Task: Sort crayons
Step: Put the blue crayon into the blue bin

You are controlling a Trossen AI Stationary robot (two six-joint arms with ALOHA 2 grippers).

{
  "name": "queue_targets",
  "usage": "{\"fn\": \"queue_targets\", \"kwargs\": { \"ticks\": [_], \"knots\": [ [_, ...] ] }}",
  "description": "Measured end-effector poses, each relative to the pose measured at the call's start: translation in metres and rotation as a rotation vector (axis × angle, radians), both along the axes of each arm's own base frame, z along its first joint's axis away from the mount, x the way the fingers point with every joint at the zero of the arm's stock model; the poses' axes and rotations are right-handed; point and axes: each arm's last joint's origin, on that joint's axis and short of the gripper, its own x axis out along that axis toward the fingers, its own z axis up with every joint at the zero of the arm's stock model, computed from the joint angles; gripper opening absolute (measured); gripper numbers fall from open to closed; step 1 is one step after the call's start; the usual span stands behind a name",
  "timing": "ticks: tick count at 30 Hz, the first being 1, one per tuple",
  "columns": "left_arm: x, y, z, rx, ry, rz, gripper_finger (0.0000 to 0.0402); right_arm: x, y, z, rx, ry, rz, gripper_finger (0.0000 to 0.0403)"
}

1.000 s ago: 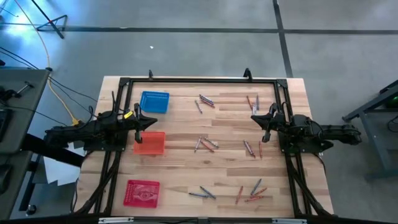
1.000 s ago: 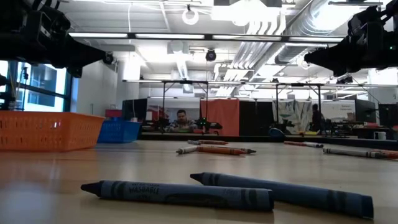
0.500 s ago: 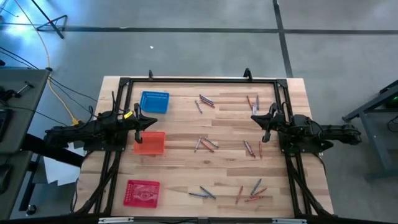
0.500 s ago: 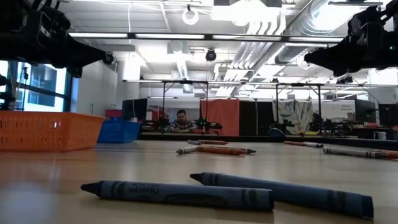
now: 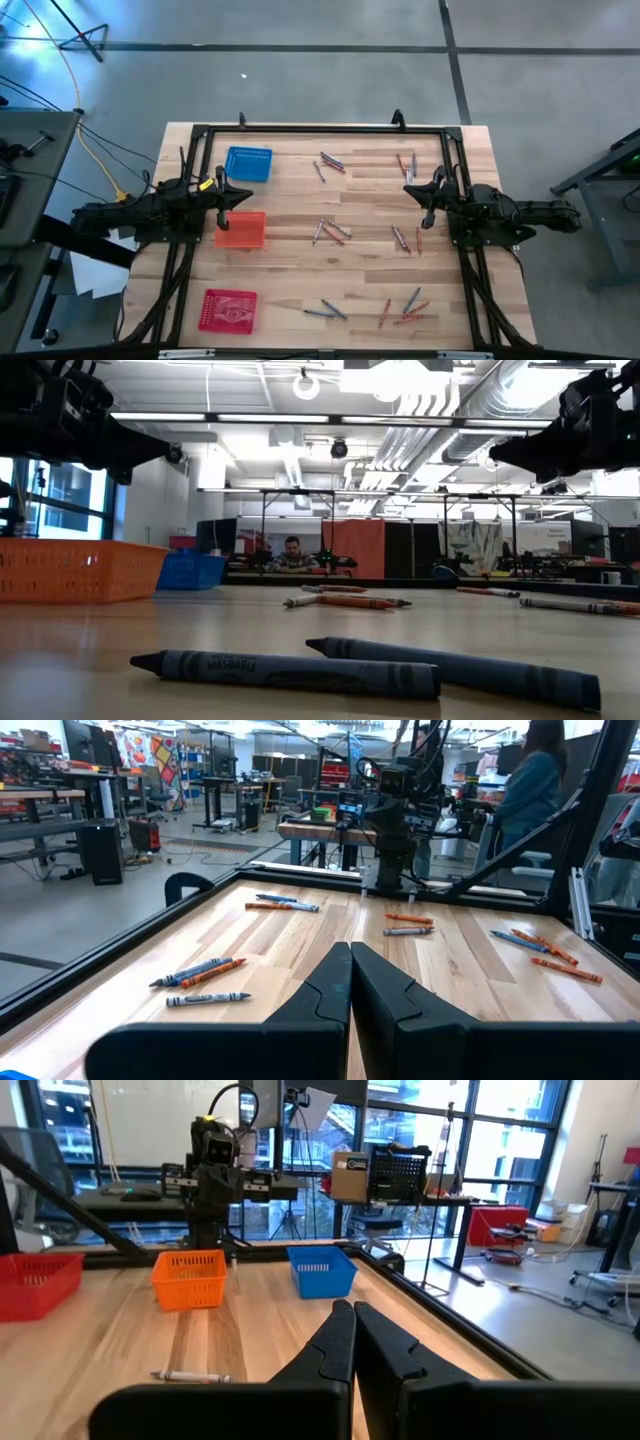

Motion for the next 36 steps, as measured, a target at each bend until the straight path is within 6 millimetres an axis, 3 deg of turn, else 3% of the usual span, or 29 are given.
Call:
{"fn": "queue_targets", "kwargs": {
  "ticks": [17, 32, 36],
  "knots": [
    [0.0, 0.0, -0.0002, 0.0, 0.001, 0.0, 0.0001, -0.0003, 0.0003, 0.0042, 0.066, -0.064, 0.014, 0.0],
    [0.0, 0.0, 0.0, 0.0, 0.0, 0.0, 0.0001, 0.0, 0.0033, 0.0076, -0.03, -0.074, 0.114, 0.0],
    [0.0, 0.0, 0.0, 0.0, 0.0, 0.0, 0.0001, -0.0008, 0.0017, 0.009, 0.071, -0.089, 0.066, 0.0]
  ]
}}
